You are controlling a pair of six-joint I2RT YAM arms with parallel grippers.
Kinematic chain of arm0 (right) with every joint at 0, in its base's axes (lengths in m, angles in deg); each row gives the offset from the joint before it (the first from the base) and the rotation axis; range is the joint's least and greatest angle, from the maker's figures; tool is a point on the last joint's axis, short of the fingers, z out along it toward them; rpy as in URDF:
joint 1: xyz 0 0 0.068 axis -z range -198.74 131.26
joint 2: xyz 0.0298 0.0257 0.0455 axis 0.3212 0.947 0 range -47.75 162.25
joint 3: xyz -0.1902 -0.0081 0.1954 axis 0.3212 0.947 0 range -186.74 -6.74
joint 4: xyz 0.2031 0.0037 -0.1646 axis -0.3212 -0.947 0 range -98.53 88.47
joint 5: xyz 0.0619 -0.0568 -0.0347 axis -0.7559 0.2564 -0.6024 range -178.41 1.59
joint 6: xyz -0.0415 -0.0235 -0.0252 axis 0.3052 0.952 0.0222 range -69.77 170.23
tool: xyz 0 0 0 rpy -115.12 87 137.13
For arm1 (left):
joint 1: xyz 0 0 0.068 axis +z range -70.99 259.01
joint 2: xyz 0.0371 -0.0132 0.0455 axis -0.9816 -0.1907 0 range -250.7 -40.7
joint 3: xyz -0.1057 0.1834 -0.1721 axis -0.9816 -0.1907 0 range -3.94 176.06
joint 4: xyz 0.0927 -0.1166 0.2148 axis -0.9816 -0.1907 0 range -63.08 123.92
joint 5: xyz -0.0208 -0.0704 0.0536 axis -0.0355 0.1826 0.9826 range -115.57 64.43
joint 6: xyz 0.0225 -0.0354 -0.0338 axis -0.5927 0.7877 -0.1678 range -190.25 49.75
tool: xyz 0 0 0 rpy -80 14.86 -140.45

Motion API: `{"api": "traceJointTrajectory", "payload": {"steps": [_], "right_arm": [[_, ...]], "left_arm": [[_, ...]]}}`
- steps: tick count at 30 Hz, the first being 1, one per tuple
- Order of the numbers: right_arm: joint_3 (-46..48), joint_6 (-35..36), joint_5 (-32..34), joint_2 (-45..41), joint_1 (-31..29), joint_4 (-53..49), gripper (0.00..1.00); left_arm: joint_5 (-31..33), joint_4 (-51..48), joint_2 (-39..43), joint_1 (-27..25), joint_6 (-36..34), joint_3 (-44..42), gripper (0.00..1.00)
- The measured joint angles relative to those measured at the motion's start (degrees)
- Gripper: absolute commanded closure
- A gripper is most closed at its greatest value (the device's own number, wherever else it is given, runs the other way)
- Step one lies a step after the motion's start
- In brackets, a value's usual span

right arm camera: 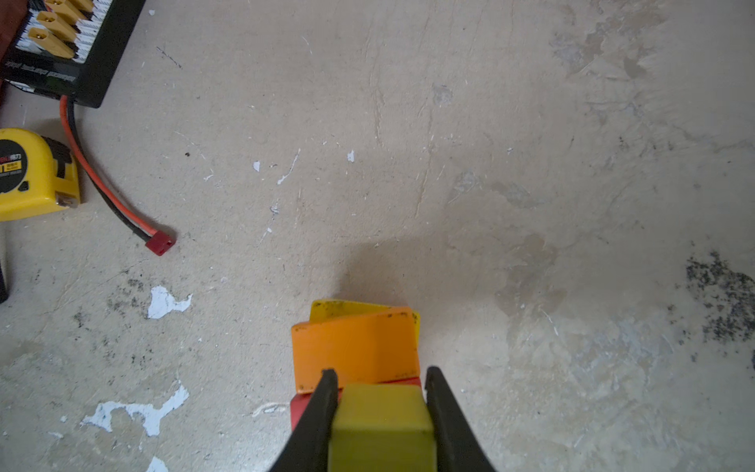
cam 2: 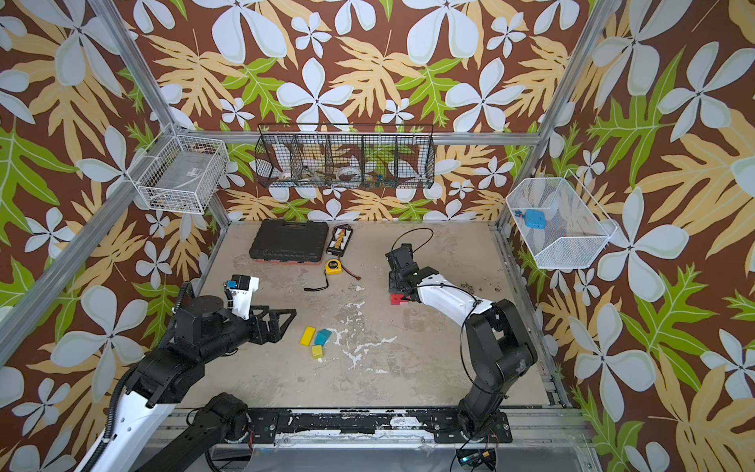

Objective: Build the wood block tower
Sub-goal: 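Carry the yellow-green cube with the right gripper over the tower's orange block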

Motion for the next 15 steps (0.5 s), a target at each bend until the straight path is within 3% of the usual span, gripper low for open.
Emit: {"api": "traceJointTrajectory", "payload": {"steps": [15], "right_arm": [[-0.1,0.1,0.3,0.7,1.0,0.0,0.91]], "left_arm": [[0.0,0.0,0.0,0.0,0.0,0.0,0.0]]}}
